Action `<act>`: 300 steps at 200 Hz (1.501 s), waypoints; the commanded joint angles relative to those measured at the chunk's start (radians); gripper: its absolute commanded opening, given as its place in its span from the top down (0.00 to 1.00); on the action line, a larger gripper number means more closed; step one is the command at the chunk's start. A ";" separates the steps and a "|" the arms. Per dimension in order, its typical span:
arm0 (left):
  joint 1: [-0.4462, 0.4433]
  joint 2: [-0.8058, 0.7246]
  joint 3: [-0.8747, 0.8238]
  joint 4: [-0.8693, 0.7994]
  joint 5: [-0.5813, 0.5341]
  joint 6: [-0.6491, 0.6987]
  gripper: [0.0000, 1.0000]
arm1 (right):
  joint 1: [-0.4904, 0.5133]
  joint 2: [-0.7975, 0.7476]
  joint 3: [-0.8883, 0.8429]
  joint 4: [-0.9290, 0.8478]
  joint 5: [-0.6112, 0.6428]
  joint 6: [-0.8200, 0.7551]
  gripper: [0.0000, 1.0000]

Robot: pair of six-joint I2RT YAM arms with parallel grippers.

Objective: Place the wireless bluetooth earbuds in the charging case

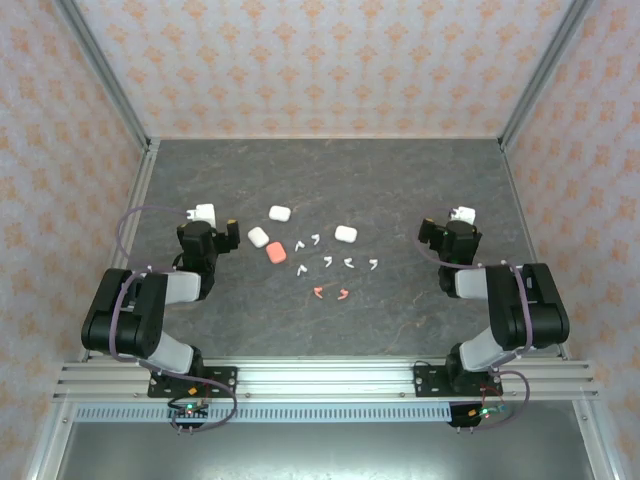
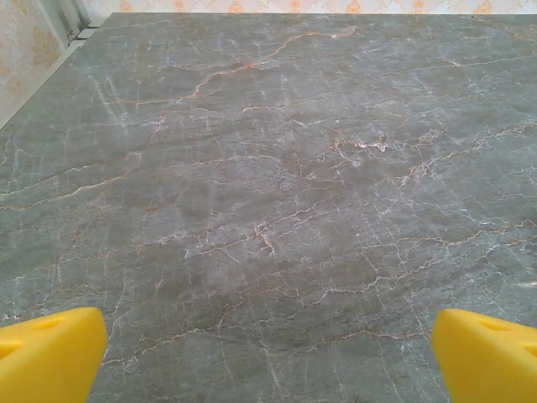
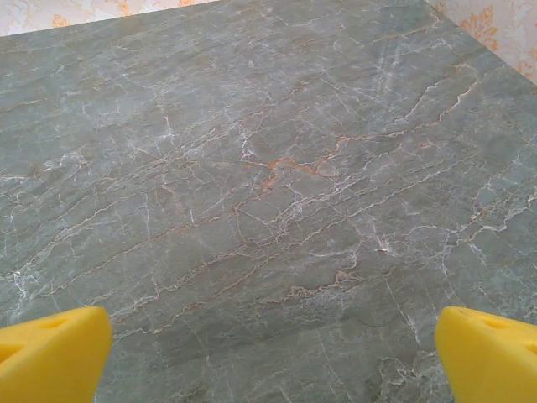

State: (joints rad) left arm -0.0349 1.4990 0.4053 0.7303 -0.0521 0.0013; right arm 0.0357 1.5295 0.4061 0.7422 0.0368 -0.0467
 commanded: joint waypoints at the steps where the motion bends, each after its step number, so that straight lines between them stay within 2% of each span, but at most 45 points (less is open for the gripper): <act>1: -0.005 -0.002 0.024 0.007 -0.015 0.015 0.00 | -0.007 -0.009 0.017 0.023 0.002 -0.002 0.01; 142: -0.005 -0.003 0.023 0.007 -0.014 0.014 0.00 | -0.013 -0.010 0.016 0.023 -0.009 0.002 0.01; 152: -0.007 -0.017 0.035 -0.020 -0.041 0.009 0.00 | -0.013 -0.015 0.019 0.022 0.003 0.006 0.01; 169: -0.017 -0.098 0.110 -0.211 -0.097 -0.005 0.00 | -0.022 -0.077 0.065 -0.120 0.040 0.037 0.01; 194: -0.018 -0.233 0.214 -0.475 -0.092 -0.054 0.00 | -0.023 -0.230 0.088 -0.287 0.050 0.038 0.01; 209: -0.020 -0.281 0.293 -0.659 -0.079 -0.114 0.00 | -0.025 -0.323 0.116 -0.410 0.045 0.054 0.01; 226: -0.022 -0.315 0.354 -0.787 -0.074 -0.231 0.00 | -0.024 -0.404 0.166 -0.560 -0.003 0.082 0.01; 244: -0.028 -0.341 0.380 -0.859 -0.010 -0.362 0.00 | -0.022 -0.444 0.247 -0.741 -0.069 0.110 0.01; 267: -0.058 -0.333 0.384 -0.892 0.122 -0.513 0.00 | -0.021 -0.456 0.346 -0.936 -0.173 0.122 0.01; 300: -0.176 -0.287 0.387 -0.890 0.214 -0.628 0.00 | 0.016 -0.405 0.491 -1.195 -0.292 0.049 0.01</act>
State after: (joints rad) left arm -0.1413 1.1862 0.7792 -0.0948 0.0502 -0.4744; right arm 0.0223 1.0908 0.8059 -0.1520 -0.1402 0.0452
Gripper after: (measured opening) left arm 0.999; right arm 0.993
